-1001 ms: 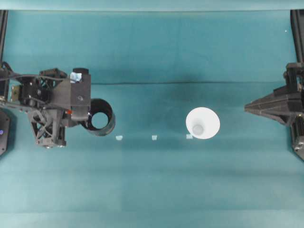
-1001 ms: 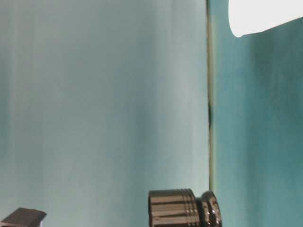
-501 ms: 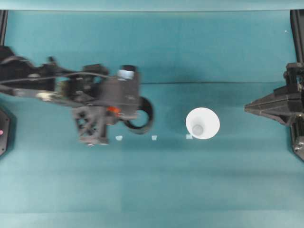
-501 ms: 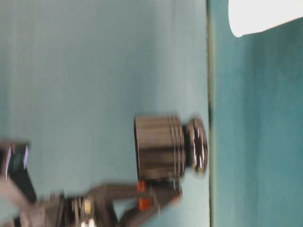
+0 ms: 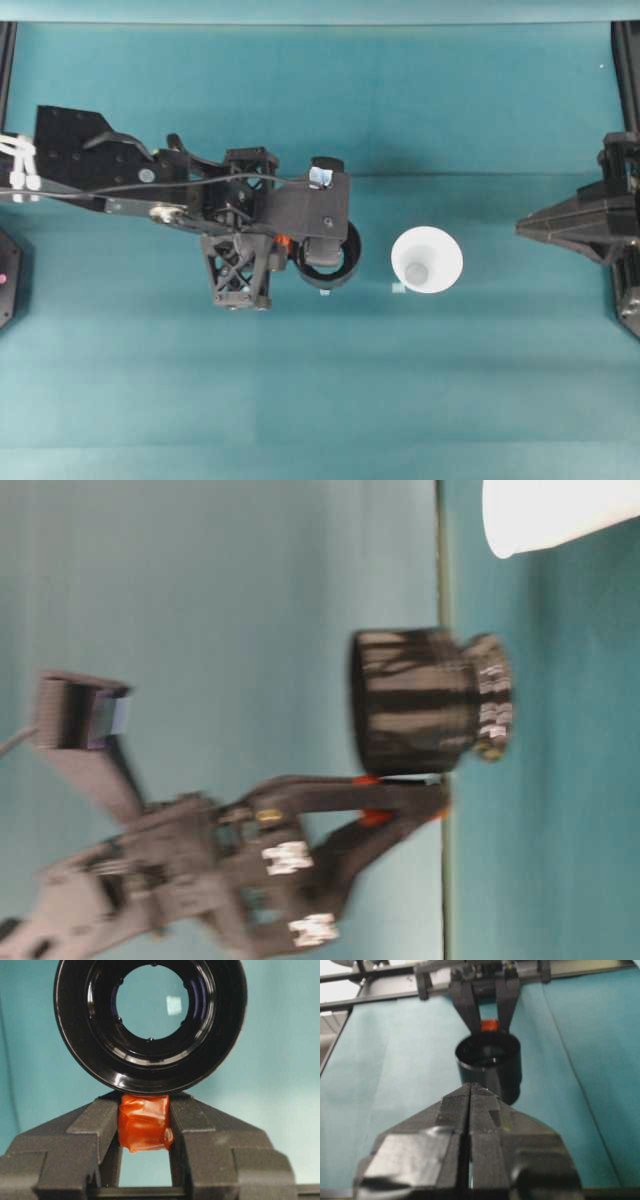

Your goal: Put the paper cup into the moved red handle cup holder.

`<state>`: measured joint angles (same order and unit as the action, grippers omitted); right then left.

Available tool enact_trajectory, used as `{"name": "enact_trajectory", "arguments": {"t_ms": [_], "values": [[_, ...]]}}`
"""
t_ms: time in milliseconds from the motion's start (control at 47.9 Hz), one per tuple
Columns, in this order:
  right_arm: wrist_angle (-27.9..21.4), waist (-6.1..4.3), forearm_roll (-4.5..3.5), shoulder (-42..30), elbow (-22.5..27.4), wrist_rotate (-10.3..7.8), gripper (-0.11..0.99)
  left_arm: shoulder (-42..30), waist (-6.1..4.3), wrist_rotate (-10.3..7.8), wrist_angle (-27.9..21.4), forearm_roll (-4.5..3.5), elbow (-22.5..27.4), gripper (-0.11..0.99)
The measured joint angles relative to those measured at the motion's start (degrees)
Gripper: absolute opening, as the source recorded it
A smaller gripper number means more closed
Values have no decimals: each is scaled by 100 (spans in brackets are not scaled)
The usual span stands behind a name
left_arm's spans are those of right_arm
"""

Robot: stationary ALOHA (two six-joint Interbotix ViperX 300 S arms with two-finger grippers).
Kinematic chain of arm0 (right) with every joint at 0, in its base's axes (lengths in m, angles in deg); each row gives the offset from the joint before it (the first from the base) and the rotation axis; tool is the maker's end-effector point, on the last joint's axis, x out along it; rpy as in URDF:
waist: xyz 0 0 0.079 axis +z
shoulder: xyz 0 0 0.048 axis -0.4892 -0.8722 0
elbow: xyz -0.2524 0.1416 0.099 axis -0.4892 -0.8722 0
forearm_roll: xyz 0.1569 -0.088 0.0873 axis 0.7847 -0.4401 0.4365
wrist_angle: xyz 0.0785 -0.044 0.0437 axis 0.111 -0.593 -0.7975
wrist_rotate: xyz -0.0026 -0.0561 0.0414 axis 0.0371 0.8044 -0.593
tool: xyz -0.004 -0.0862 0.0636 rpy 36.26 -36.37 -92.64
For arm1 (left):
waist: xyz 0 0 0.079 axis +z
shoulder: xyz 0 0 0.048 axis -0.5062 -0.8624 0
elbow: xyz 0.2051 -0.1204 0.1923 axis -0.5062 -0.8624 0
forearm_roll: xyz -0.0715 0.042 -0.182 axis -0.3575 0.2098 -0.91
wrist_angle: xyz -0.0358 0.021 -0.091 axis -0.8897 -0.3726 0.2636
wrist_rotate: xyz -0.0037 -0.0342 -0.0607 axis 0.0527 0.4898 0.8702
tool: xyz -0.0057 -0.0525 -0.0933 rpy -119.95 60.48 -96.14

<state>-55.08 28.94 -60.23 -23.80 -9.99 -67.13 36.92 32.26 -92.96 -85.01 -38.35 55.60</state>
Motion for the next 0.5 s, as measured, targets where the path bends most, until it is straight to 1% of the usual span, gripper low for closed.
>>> {"name": "enact_trajectory", "arguments": {"t_ms": [63,83,104,125,146,167,188,292,438,459,501], "values": [[0,-18,-9,0,0,0,-11,-97,-9,-9,229,9,-114,27],[0,-18,-9,0,0,0,-11,-123,-9,-9,290,0,-149,27],[0,-35,-9,0,0,0,-11,-158,0,-9,343,9,-193,27],[0,-35,0,0,0,0,-11,-176,0,-9,369,0,-220,27],[9,-44,-9,0,0,0,-11,-202,-9,9,404,0,-246,27],[0,-44,0,0,0,0,-11,-220,-9,18,431,9,-272,27],[0,-53,0,0,-9,0,-11,-229,-9,26,457,0,-290,27],[9,-53,-9,0,0,0,-11,-316,-35,-18,510,9,-352,27],[0,-62,0,0,0,0,-11,-466,-105,-18,624,0,-396,27],[0,-62,0,9,0,0,-11,-483,-105,-18,642,9,-396,27],[0,-62,0,9,0,0,-11,-510,-105,-18,677,0,-396,27]]}}
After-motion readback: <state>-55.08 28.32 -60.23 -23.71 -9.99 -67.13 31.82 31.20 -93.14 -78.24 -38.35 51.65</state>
